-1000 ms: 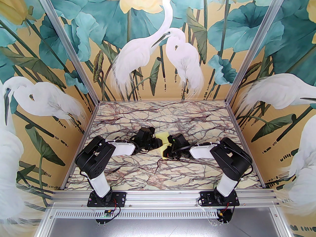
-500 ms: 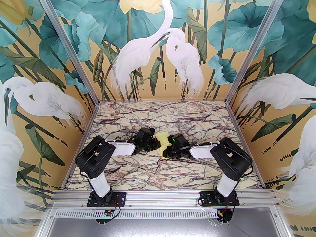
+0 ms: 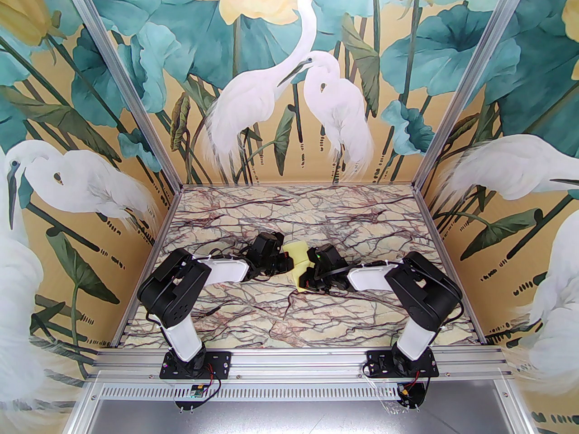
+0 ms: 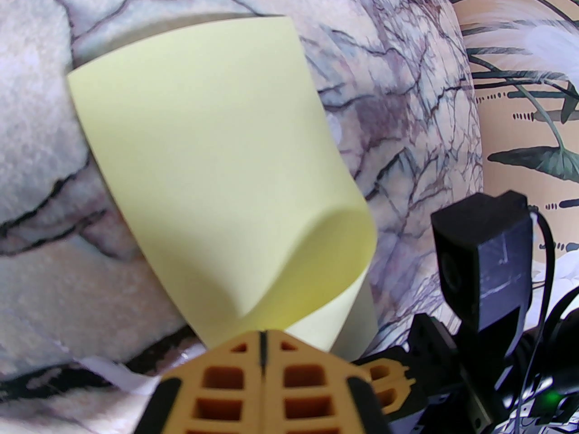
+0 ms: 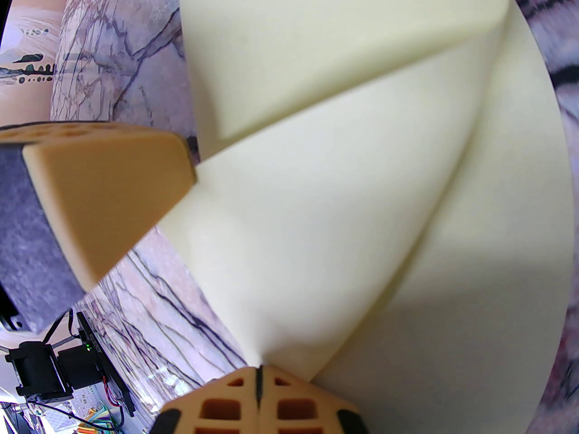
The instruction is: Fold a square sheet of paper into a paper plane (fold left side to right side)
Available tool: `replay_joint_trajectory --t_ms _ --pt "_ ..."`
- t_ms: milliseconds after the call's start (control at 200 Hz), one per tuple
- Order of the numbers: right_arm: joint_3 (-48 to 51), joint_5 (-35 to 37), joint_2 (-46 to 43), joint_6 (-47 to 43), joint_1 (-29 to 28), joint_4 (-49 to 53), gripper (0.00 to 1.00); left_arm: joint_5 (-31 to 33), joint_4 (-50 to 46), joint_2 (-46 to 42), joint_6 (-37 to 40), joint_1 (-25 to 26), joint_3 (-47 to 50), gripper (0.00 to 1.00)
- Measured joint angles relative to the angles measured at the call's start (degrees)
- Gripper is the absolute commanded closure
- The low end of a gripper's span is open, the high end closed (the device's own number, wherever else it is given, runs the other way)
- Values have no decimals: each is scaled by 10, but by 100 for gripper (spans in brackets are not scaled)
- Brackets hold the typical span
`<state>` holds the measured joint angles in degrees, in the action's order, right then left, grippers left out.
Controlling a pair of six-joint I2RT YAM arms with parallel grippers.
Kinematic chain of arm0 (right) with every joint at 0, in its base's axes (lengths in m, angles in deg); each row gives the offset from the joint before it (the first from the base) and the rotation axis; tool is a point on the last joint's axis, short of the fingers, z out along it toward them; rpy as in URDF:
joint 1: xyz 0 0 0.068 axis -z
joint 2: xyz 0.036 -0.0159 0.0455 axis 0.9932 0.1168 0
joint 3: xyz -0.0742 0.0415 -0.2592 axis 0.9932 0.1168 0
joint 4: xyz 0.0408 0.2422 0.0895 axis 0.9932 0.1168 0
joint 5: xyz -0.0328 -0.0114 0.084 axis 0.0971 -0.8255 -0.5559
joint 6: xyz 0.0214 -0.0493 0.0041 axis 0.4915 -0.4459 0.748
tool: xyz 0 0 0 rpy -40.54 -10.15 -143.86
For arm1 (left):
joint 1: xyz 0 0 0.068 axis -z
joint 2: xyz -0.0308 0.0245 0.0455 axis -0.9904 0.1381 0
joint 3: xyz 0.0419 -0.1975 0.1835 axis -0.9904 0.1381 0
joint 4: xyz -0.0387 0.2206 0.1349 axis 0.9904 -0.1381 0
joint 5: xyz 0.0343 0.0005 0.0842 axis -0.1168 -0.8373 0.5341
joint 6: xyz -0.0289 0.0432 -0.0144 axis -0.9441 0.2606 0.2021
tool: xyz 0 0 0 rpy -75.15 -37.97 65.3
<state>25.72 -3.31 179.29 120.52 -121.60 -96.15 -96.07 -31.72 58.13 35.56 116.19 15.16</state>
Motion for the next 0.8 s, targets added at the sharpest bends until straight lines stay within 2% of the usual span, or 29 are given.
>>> replay_joint_trajectory --t_ms 665,800 --pt "0 8 0 0 0 -4 100 13 -20 30 18 0 -24 100" --pt "-6 9 -2 -2 0 10 97 12 -20 32 20 0 -26 100"
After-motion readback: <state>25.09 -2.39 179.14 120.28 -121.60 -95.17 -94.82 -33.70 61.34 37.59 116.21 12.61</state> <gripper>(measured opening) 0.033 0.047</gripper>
